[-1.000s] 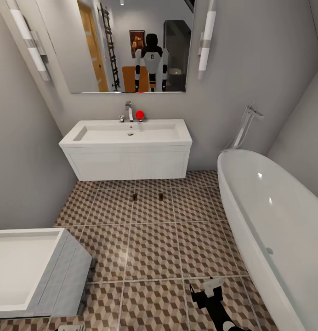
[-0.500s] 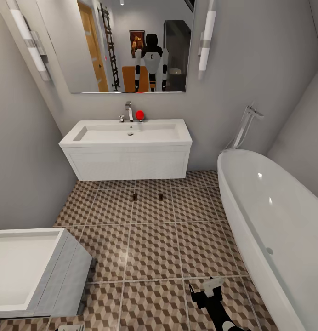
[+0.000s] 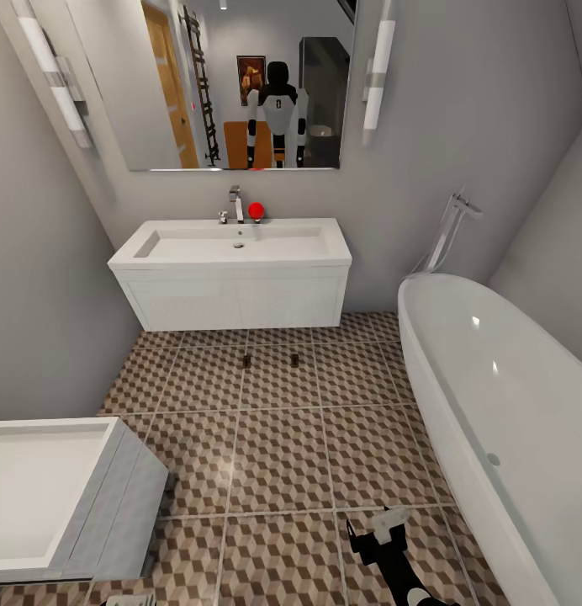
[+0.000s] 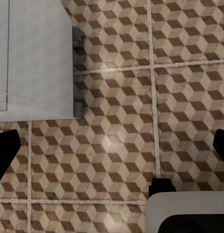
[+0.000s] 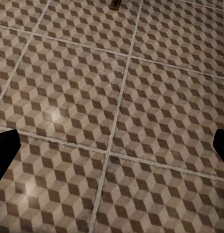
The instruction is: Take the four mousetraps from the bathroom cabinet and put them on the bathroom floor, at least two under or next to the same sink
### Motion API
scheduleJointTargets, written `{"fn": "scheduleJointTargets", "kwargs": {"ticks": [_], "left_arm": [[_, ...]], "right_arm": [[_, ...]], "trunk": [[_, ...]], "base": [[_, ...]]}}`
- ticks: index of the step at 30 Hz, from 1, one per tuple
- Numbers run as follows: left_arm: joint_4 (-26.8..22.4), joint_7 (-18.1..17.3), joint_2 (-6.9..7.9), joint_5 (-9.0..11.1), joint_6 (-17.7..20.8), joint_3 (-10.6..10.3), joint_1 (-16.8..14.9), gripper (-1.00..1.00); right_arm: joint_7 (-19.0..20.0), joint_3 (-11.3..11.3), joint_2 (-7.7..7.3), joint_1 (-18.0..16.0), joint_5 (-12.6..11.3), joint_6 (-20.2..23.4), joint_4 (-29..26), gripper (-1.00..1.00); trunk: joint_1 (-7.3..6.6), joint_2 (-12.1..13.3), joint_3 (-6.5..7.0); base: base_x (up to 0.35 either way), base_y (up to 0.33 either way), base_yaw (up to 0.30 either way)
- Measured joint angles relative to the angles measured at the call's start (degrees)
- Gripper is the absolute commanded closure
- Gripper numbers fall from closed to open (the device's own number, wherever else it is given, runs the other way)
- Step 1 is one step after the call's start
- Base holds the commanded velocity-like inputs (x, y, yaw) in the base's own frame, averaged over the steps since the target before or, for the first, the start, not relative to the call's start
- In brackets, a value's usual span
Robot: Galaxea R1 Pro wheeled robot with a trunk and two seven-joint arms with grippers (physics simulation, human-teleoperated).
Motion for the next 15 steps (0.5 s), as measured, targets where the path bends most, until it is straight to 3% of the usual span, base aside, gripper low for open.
{"fn": "scheduleJointTargets", "kwargs": {"ticks": [15], "left_arm": [[0.0,0.0,0.0,0.0,0.0,0.0,0.0,-1.0]], "right_arm": [[0.02,0.0,0.03,-0.01,0.0,0.0,-0.03,-1.0]], "trunk": [[0.0,0.0,0.0]], "base": [[0.0,0.0,0.0]]}}
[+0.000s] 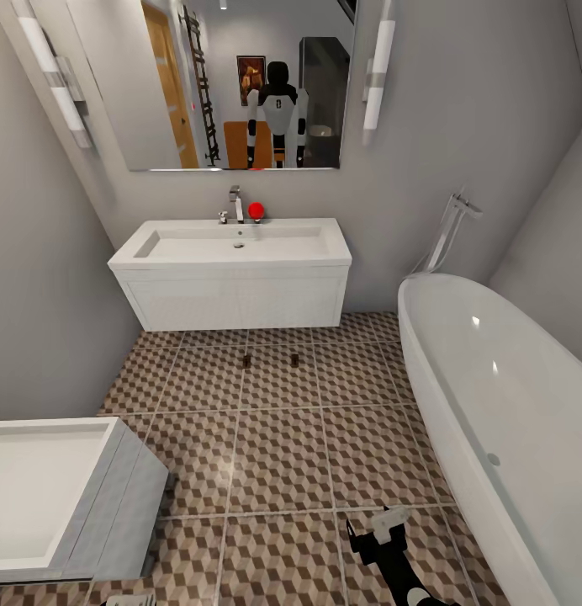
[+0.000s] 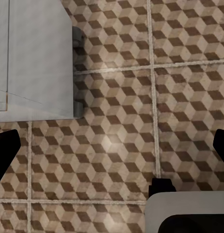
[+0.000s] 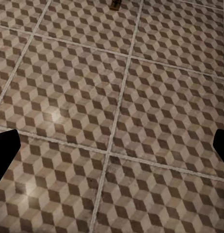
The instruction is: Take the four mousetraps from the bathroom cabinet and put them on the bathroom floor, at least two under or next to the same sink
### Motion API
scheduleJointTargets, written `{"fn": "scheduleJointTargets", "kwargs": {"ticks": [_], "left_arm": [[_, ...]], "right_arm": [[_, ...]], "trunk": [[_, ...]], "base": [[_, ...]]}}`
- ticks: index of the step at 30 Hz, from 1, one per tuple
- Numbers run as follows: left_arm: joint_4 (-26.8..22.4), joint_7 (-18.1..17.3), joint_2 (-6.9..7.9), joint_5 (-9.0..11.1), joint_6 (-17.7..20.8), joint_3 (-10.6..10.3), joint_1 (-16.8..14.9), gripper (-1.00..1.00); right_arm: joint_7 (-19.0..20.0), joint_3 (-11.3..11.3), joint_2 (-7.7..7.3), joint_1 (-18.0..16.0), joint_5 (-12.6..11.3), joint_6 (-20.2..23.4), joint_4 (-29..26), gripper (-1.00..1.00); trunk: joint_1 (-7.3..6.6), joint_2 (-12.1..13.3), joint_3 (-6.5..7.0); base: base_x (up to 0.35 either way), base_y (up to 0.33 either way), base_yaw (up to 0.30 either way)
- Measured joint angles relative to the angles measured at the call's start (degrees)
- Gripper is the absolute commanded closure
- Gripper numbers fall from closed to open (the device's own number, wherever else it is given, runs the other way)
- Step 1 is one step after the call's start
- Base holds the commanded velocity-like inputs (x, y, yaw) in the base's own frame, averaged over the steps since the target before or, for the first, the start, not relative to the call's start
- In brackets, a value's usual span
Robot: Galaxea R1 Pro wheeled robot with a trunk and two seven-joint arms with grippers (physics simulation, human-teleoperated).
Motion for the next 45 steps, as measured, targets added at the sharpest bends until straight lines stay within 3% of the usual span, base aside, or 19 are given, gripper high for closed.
{"fn": "scheduleJointTargets", "kwargs": {"ticks": [45], "left_arm": [[0.0,0.0,0.0,0.0,0.0,0.0,0.0,-1.0]], "right_arm": [[0.0,-0.05,-0.01,0.0,-0.08,0.0,0.0,-1.0]], "trunk": [[0.0,0.0,0.0]], "base": [[0.0,0.0,0.0]]}}
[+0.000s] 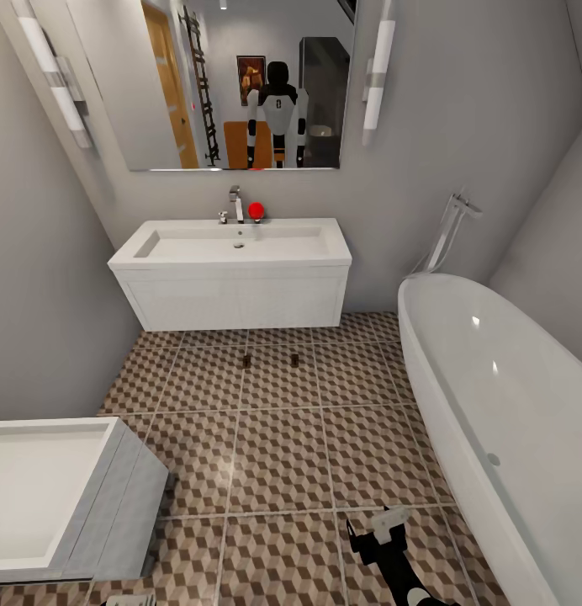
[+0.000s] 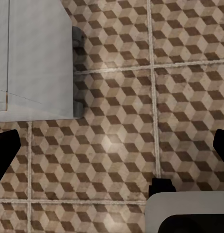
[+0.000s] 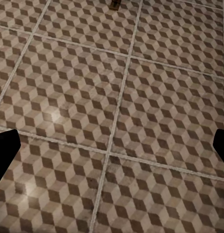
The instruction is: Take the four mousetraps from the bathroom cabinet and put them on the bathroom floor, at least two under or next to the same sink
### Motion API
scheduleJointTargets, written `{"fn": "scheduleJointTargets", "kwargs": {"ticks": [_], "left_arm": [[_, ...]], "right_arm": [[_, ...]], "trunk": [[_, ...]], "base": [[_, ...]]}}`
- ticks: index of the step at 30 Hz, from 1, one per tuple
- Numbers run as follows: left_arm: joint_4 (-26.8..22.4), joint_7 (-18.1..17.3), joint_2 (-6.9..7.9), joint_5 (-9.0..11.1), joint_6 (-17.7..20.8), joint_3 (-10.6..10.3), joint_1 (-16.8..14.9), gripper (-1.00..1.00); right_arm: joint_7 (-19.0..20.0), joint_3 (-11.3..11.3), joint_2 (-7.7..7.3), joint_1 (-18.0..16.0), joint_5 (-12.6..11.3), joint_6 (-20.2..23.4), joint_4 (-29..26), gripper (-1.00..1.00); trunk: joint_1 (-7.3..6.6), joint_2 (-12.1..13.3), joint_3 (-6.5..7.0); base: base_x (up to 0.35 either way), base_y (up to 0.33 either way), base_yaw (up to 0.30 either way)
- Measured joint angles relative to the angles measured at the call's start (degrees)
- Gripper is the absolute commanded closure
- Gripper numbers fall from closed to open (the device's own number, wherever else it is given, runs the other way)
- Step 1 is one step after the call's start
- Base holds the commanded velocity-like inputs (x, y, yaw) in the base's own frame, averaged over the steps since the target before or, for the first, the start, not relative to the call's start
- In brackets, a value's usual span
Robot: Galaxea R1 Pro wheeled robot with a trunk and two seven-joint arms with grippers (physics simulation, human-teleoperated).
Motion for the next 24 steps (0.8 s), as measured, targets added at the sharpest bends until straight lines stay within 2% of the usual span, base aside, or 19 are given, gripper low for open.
{"fn": "scheduleJointTargets", "kwargs": {"ticks": [11,24], "left_arm": [[0.0,0.0,0.0,0.0,0.0,0.0,0.0,-1.0],[0.0,0.0,0.0,0.0,0.0,0.0,0.0,-1.0]], "right_arm": [[0.0,0.0,-0.04,0.01,-0.01,0.0,0.0,-1.0],[0.0,0.0,-0.03,0.04,-0.01,0.0,0.0,-1.0]], "trunk": [[0.0,0.0,0.07],[0.0,0.0,1.06]], "base": [[0.0,0.0,0.0],[0.0,0.0,0.0]]}}
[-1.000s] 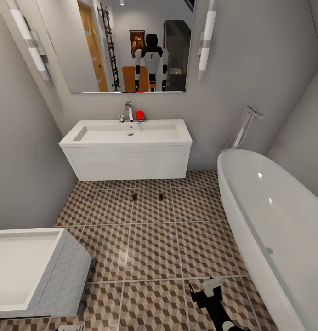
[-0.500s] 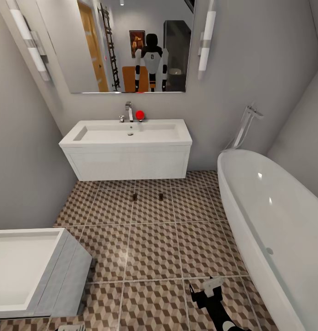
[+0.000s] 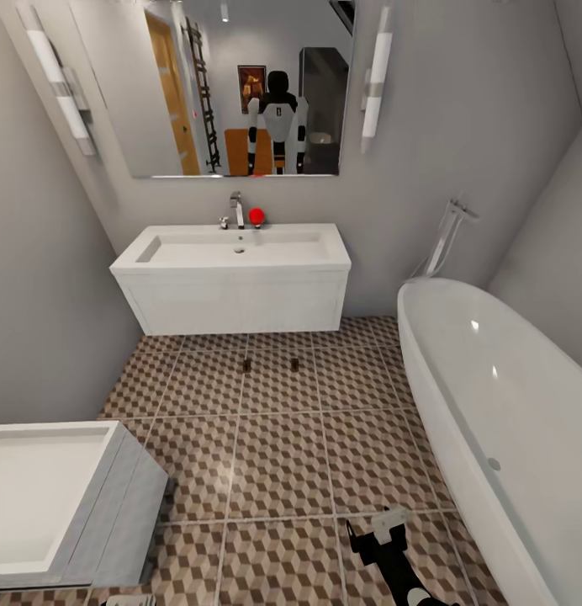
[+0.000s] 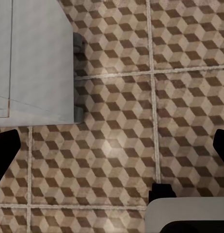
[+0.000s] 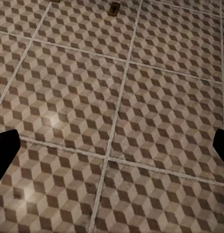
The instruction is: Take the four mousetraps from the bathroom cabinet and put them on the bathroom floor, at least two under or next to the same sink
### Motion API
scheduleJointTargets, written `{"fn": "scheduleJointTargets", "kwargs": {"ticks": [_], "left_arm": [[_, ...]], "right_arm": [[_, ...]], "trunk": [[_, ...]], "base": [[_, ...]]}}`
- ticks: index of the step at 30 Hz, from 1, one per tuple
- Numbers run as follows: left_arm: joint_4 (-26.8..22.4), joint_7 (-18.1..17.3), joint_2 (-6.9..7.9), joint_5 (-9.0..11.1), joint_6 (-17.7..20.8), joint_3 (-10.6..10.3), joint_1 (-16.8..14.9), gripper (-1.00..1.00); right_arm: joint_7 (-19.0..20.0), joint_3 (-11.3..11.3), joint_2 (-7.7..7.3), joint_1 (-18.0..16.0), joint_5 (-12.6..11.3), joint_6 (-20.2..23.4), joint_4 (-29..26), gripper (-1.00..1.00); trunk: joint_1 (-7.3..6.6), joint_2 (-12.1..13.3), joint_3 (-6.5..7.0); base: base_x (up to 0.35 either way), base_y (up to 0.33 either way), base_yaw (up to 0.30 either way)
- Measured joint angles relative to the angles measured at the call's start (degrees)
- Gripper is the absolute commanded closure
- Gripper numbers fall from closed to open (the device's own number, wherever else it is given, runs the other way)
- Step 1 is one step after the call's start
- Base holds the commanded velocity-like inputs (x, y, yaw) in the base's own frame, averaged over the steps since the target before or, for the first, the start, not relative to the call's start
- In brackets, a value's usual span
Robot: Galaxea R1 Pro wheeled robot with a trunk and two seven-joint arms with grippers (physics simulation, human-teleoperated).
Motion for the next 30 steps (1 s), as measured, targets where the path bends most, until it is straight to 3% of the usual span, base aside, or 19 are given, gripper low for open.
{"fn": "scheduleJointTargets", "kwargs": {"ticks": [30], "left_arm": [[0.0,0.0,0.0,0.0,0.0,0.0,0.0,-1.0]], "right_arm": [[0.0,0.05,0.05,-0.02,-0.01,0.0,0.0,-1.0]], "trunk": [[0.0,0.0,2.71]], "base": [[0.0,0.0,0.0]]}}
